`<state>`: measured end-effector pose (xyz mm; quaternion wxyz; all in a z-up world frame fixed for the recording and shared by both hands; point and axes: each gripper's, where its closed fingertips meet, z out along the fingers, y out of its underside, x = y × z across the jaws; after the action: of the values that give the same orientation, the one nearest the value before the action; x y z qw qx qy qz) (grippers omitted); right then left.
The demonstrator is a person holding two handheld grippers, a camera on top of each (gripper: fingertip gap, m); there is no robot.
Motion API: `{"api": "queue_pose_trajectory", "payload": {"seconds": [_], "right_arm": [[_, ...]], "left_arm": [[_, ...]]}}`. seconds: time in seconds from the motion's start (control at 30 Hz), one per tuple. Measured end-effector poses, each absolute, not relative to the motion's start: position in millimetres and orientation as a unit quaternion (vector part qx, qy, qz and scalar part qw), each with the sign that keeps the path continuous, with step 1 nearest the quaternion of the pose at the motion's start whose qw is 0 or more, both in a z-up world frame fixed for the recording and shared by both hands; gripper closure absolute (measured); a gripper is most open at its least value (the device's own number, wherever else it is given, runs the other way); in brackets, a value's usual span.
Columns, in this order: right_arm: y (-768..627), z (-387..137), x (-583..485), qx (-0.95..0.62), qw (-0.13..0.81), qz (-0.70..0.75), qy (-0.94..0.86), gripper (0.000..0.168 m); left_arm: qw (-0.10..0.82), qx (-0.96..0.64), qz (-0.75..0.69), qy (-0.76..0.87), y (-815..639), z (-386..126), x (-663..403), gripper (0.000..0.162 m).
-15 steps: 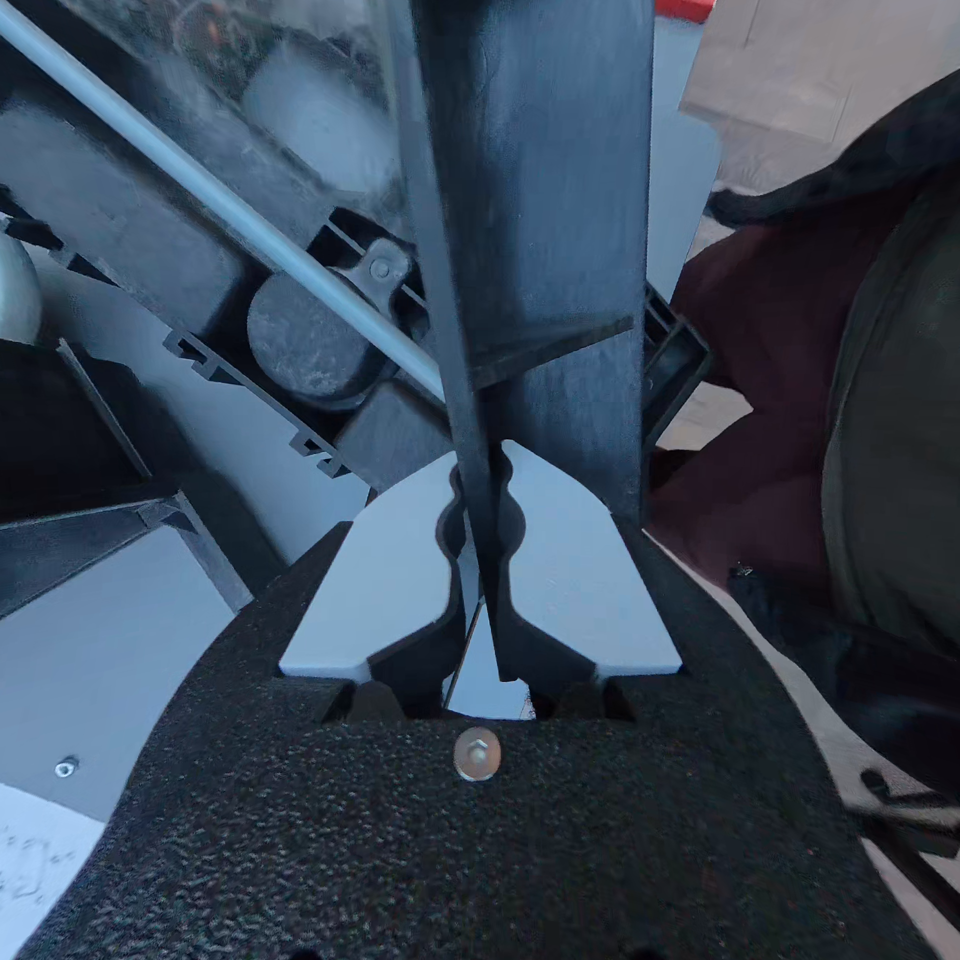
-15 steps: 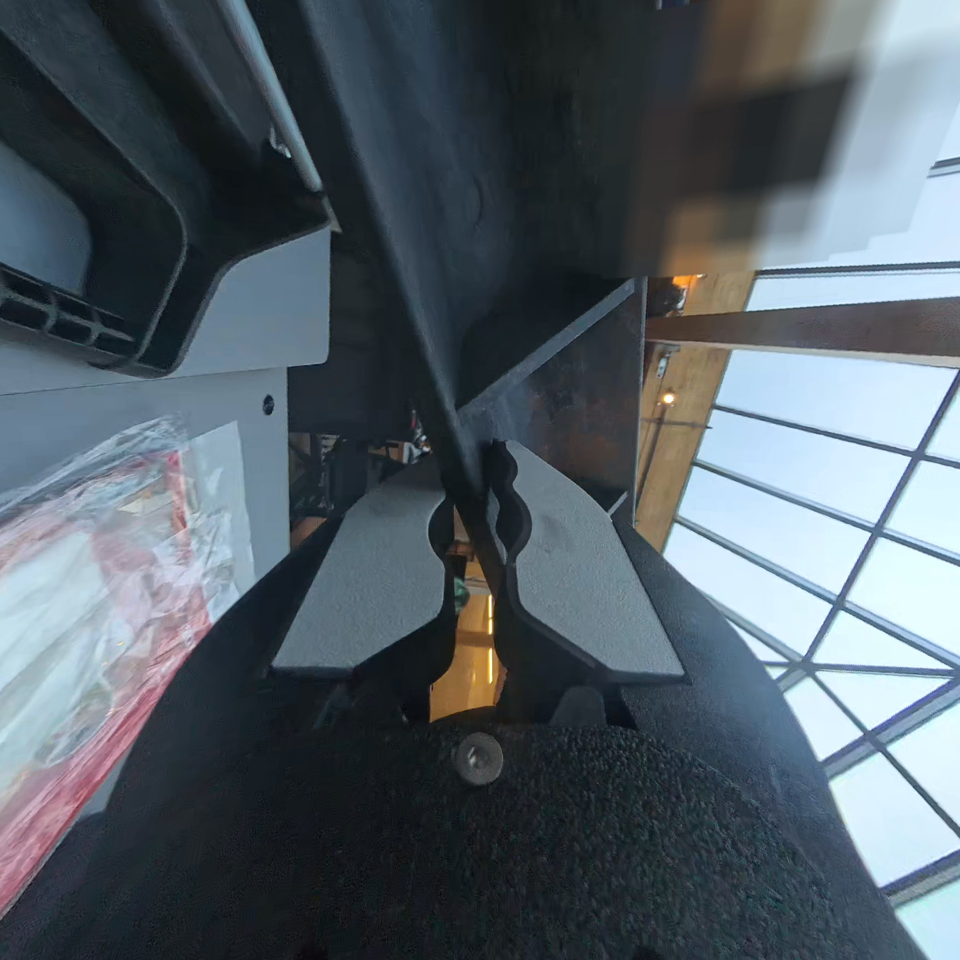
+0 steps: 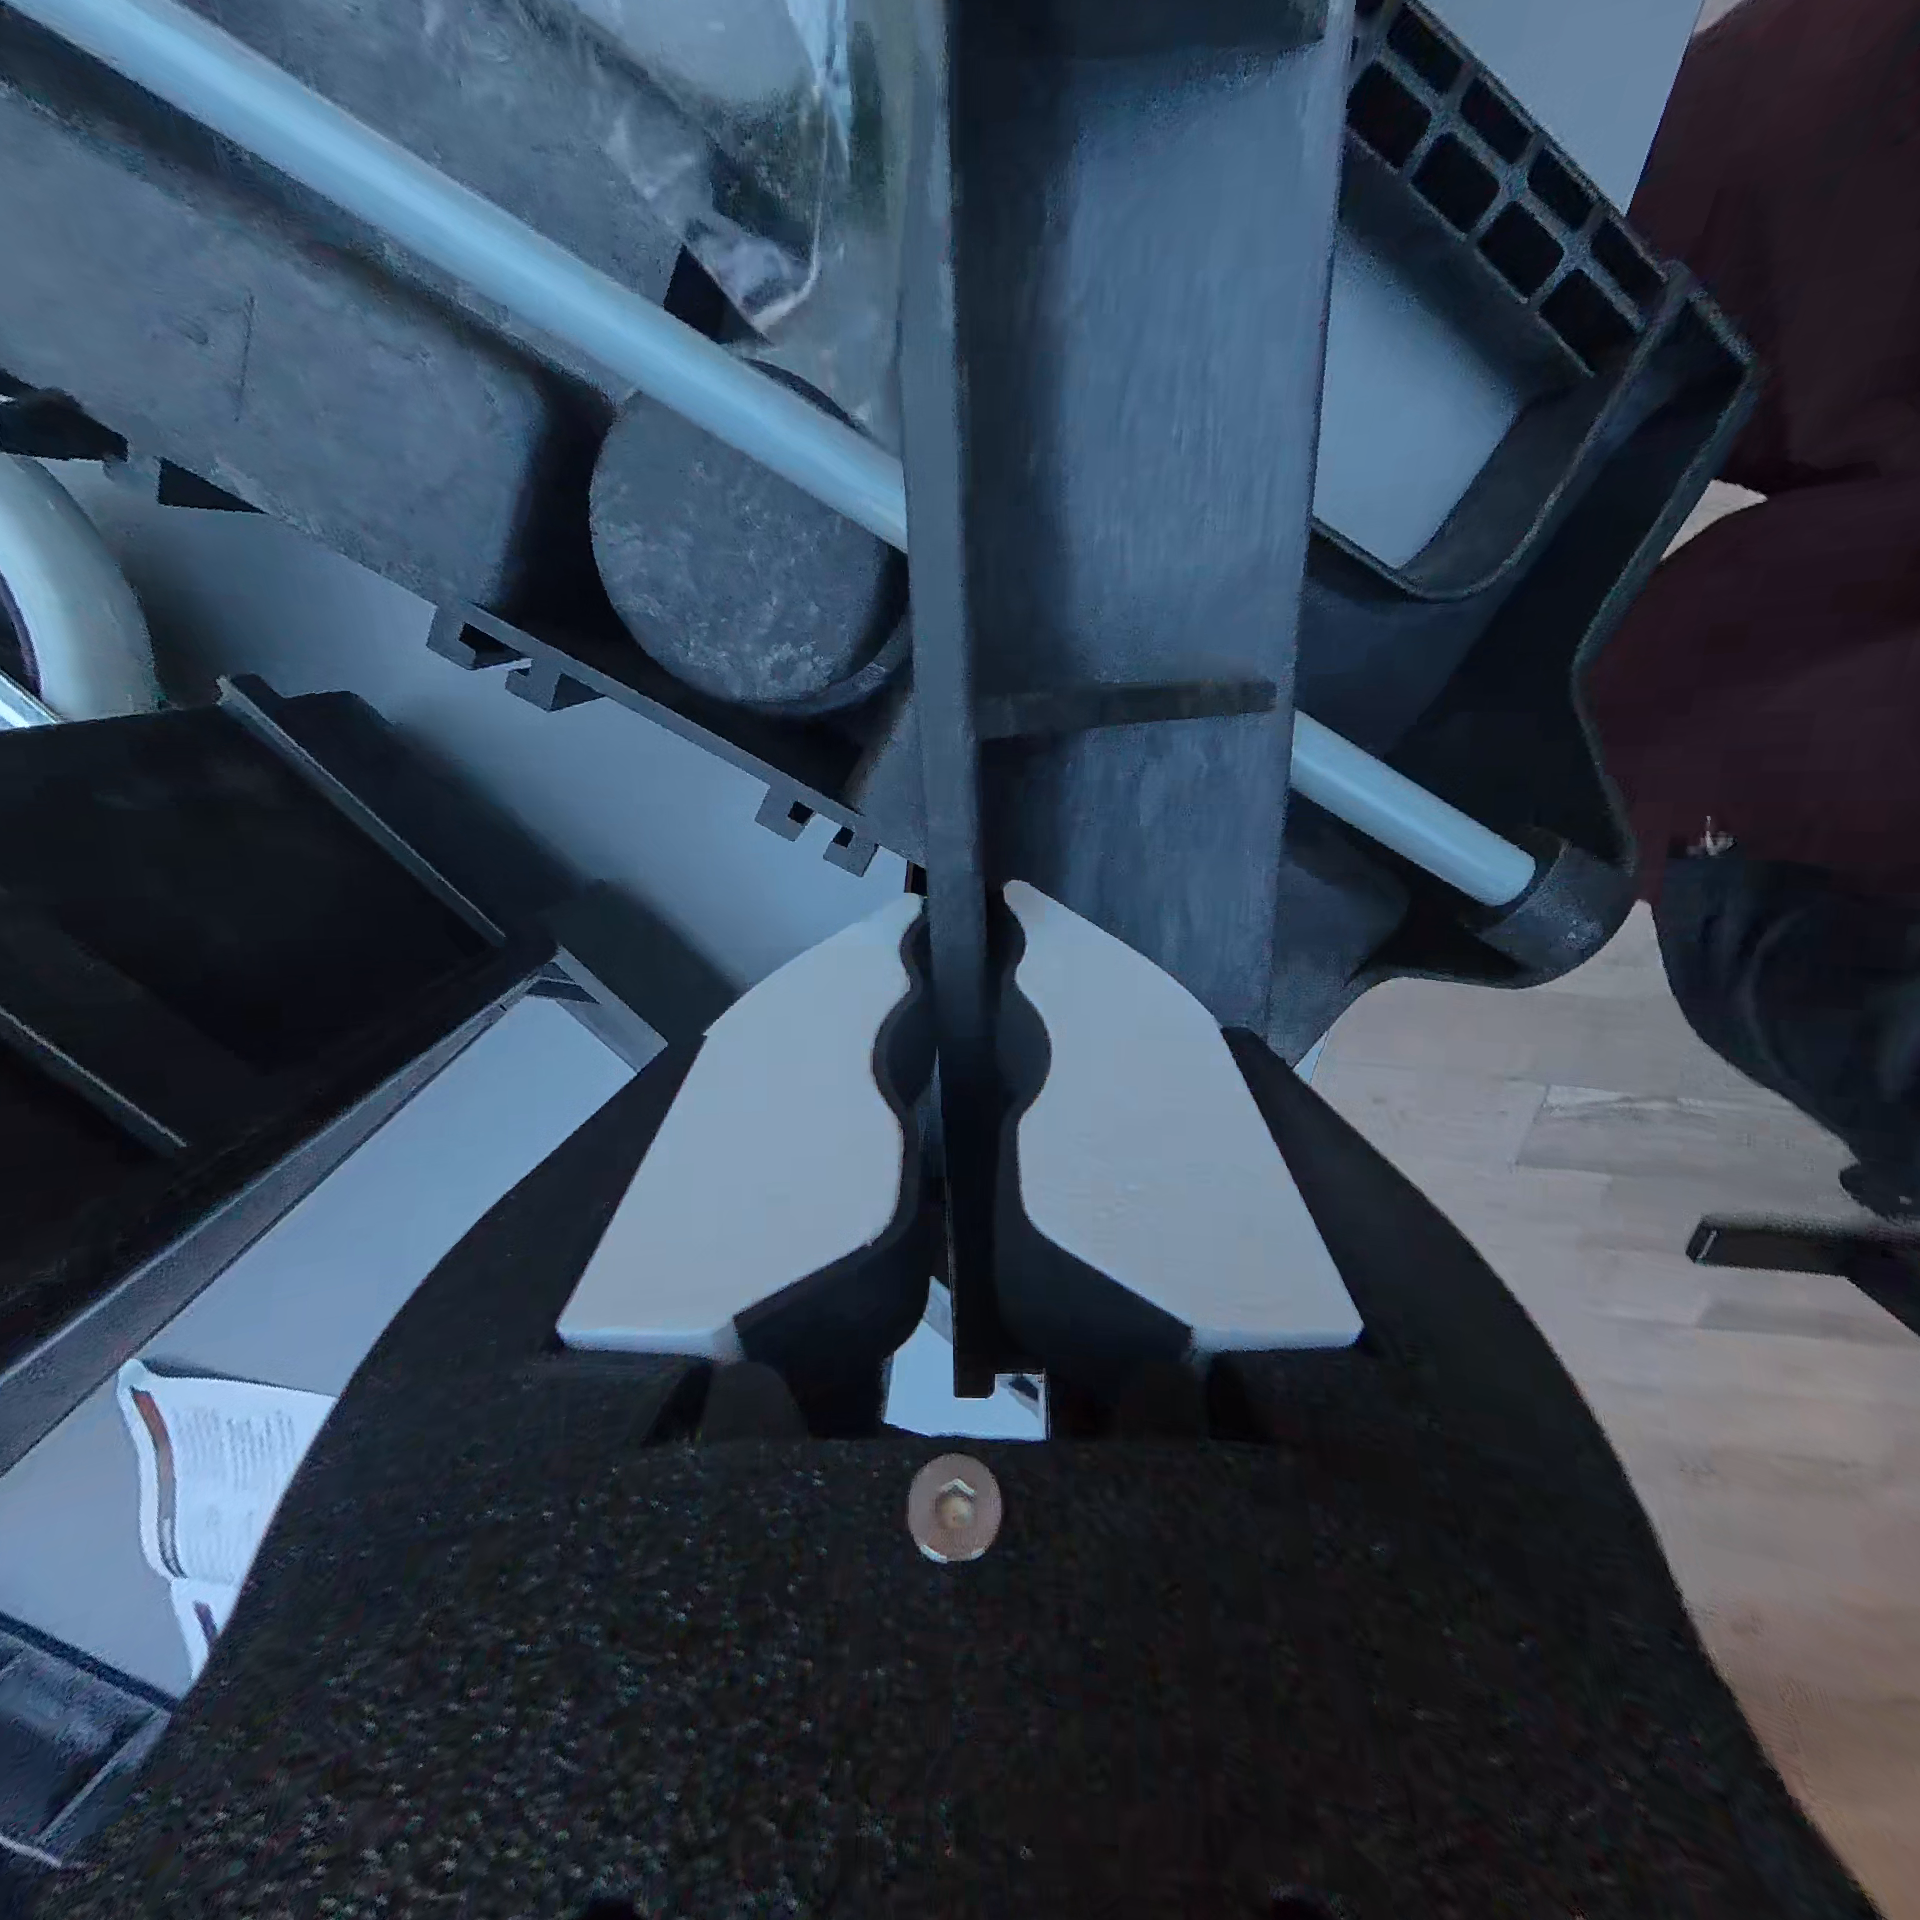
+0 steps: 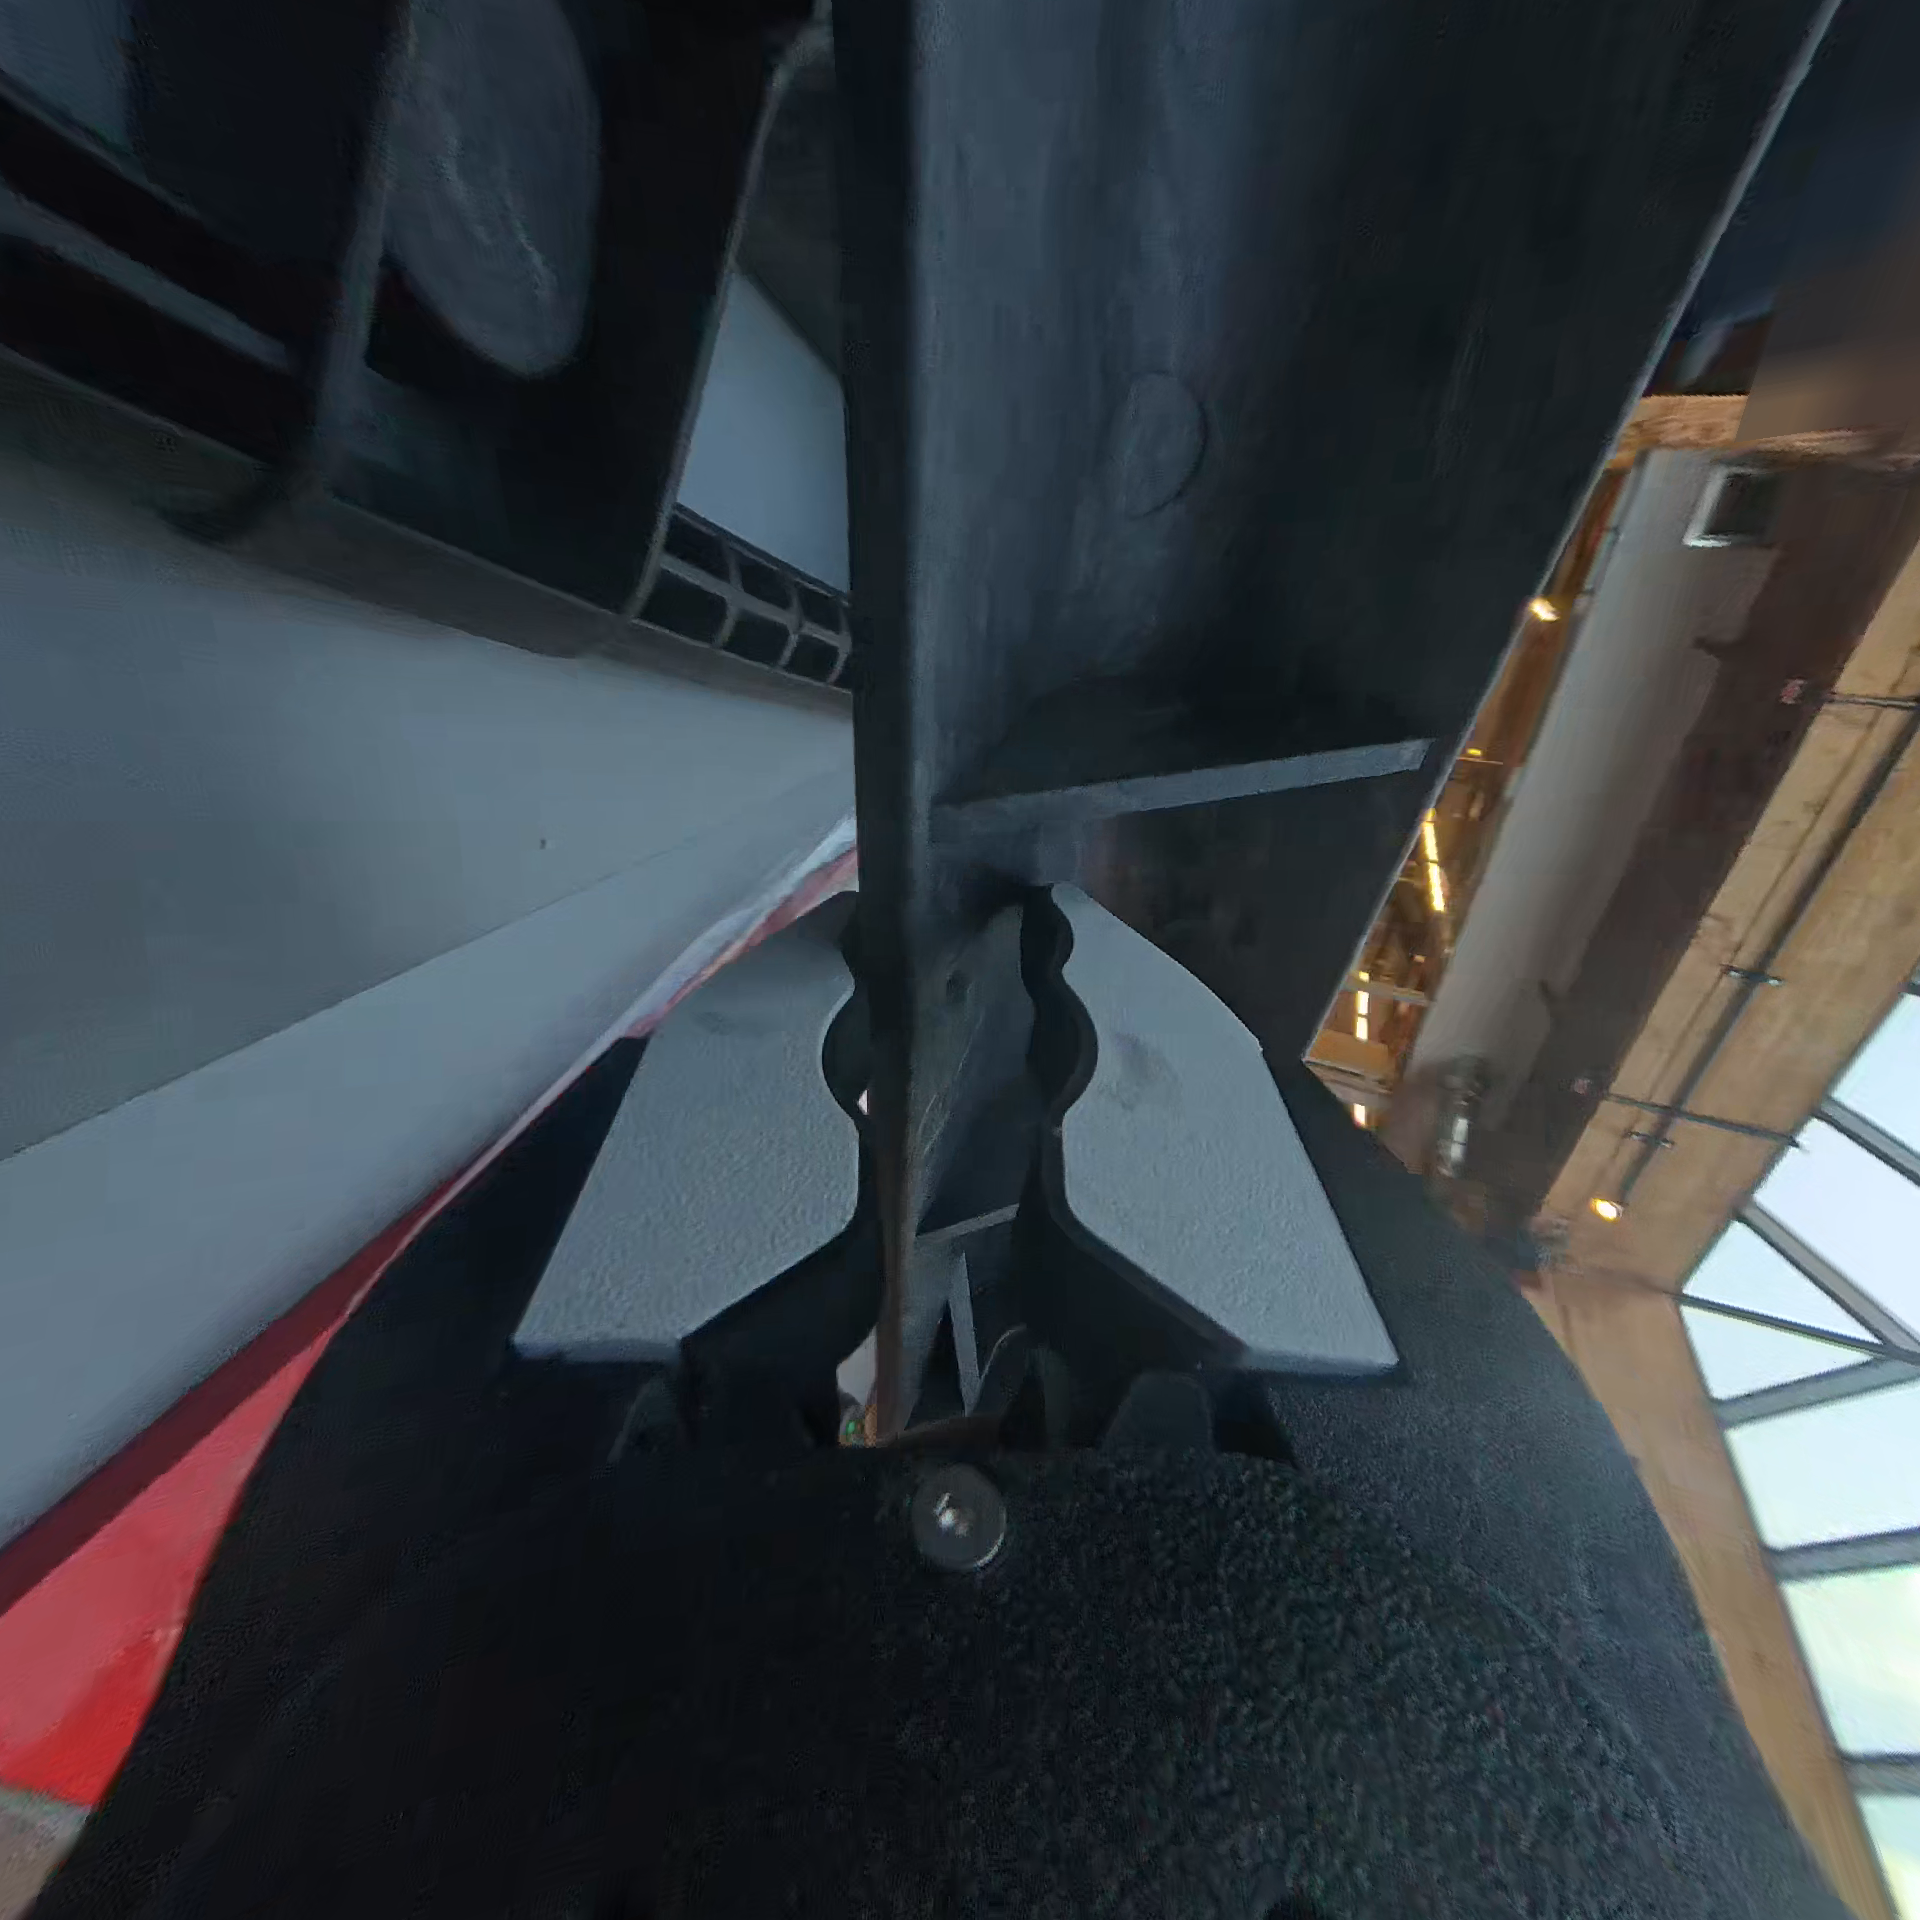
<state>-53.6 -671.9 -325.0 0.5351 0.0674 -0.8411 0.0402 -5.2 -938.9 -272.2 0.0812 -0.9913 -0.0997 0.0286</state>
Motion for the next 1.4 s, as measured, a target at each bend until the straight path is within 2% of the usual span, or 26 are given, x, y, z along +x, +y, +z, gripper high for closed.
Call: {"api": "queue_pose_trajectory", "payload": {"seconds": [0.03,0.13,0.17,0.2,0.3,0.43,0.6,0.73,0.83,0.87,0.93,1.07,1.23,1.3,1.4], "right_arm": [[-671,-327,-50,0.073,0.517,0.045,-0.852,0.138],[-661,-315,-33,0.101,0.474,0.072,-0.872,0.126],[-658,-305,-26,0.109,0.461,0.091,-0.876,0.126],[-654,-291,-22,0.119,0.454,0.111,-0.876,0.133],[-645,-248,-16,0.142,0.410,0.178,-0.883,0.132],[-643,-220,-37,0.162,0.272,0.232,-0.920,0.129],[-652,-249,-80,0.199,0.122,0.179,-0.956,0.120],[-663,-282,-70,0.210,0.004,0.132,-0.969,0.114],[-664,-307,-63,0.236,-0.011,0.079,-0.968,0.113],[-663,-314,-65,0.243,-0.001,0.059,-0.968,0.116],[-661,-324,-69,0.247,0.012,0.030,-0.968,0.140],[-655,-328,-57,0.214,-0.032,0.004,-0.976,0.149],[-647,-328,-45,0.189,-0.053,0.005,-0.981,0.151],[-644,-328,-37,0.181,-0.065,0.005,-0.981,0.151],[-640,-330,-24,0.160,-0.079,0.015,-0.984,0.152]], "left_arm": [[0.077,-0.992,0.020,-0.099,-938,-272,-6,0.154],[0.073,-0.991,0.004,-0.108,-936,-273,-8,0.154],[0.074,-0.991,0.003,-0.111,-935,-273,-9,0.154],[0.072,-0.991,0.003,-0.111,-934,-272,-9,0.153],[0.064,-0.991,0.007,-0.113,-933,-271,-10,0.154],[0.064,-0.992,0.016,-0.111,-931,-271,-12,0.154],[0.062,-0.993,0.024,-0.098,-930,-270,-14,0.154],[0.062,-0.993,0.036,-0.094,-929,-269,-13,0.154],[0.067,-0.992,0.045,-0.092,-930,-270,-13,0.154],[0.069,-0.992,0.049,-0.089,-930,-270,-13,0.154],[0.076,-0.993,0.053,-0.079,-929,-270,-13,0.154],[0.063,-0.995,0.059,-0.048,-926,-268,-14,0.153],[0.056,-0.984,0.163,-0.053,-921,-254,-31,0.096],[0.064,-0.973,0.214,-0.062,-919,-240,-35,0.085],[0.088,-0.948,0.299,-0.069,-917,-211,-36,0.083]]}}
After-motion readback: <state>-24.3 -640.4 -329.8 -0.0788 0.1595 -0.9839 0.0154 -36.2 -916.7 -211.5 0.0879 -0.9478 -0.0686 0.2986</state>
